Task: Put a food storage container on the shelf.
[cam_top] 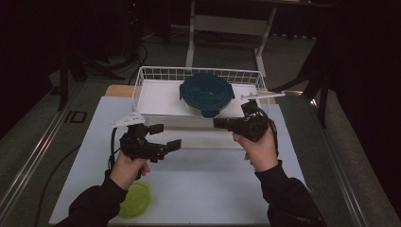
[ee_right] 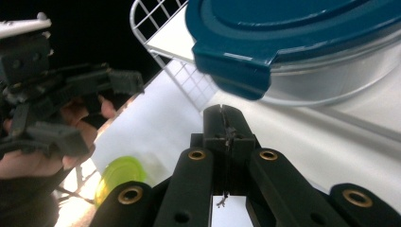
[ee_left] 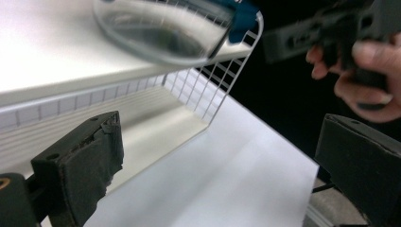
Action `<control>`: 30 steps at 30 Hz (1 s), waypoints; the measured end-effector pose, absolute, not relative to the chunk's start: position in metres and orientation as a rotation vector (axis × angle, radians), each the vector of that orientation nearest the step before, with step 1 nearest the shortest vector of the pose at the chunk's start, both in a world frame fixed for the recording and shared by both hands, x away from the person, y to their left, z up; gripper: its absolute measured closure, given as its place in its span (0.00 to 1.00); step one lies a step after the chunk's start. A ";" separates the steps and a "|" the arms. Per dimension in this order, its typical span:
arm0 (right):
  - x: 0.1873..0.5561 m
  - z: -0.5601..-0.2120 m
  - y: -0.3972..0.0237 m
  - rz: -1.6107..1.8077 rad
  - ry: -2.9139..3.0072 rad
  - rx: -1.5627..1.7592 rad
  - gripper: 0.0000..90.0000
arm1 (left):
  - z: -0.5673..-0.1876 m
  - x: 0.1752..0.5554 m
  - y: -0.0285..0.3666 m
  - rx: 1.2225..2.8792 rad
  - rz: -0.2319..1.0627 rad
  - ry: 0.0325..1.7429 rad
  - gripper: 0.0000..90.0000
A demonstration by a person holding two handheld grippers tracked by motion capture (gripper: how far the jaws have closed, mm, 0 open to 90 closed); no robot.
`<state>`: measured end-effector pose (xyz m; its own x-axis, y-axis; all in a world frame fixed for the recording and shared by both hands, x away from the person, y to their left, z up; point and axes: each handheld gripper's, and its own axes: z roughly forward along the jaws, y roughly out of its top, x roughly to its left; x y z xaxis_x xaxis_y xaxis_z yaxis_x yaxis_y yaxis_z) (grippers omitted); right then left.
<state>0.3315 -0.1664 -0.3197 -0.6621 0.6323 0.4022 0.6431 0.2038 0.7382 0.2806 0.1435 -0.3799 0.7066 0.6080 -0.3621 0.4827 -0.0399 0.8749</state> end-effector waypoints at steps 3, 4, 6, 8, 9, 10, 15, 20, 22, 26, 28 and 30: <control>0.338 -0.321 -0.163 -1.498 -2.434 -1.314 1.00 | -0.385 0.280 0.143 1.694 0.145 0.885 0.02; 0.341 -0.321 -0.163 -1.497 -2.432 -1.320 1.00 | -0.386 0.280 0.143 1.695 0.149 0.882 0.02; 0.345 -0.323 -0.162 -1.484 -2.423 -1.324 1.00 | -0.388 0.279 0.142 1.700 0.150 0.882 0.02; 0.348 -0.325 -0.159 -1.481 -2.416 -1.325 1.00 | -0.389 0.278 0.141 1.709 0.160 0.876 0.02; 0.350 -0.324 -0.158 -1.486 -2.414 -1.326 1.00 | -0.390 0.278 0.141 1.712 0.154 0.876 0.02; 0.351 -0.324 -0.157 -1.492 -2.416 -1.328 1.00 | -0.391 0.279 0.140 1.714 0.146 0.874 0.02; 0.359 -0.323 -0.154 -1.491 -2.407 -1.340 1.00 | -0.395 0.279 0.141 1.728 0.140 0.868 0.02; 0.366 -0.323 -0.150 -1.489 -2.403 -1.348 1.00 | -0.396 0.278 0.143 1.727 0.148 0.868 0.01; 0.369 -0.323 -0.150 -1.486 -2.404 -1.355 1.00 | -0.396 0.278 0.143 1.731 0.145 0.866 0.02; 0.371 -0.323 -0.149 -1.489 -2.390 -1.368 1.00 | -0.397 0.277 0.143 1.735 0.145 0.858 0.01; 0.372 -0.323 -0.148 -1.489 -2.399 -1.368 1.00 | -0.397 0.277 0.142 1.741 0.147 0.856 0.01; 0.372 -0.323 -0.148 -1.490 -2.393 -1.374 0.99 | -0.397 0.276 0.141 1.745 0.149 0.854 0.01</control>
<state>0.3722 -0.1477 -0.3226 -0.6160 0.6662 0.4204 0.6711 0.1644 0.7229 0.2762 0.1414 -0.3975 0.7292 0.6080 -0.3140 0.4662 -0.1055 0.8784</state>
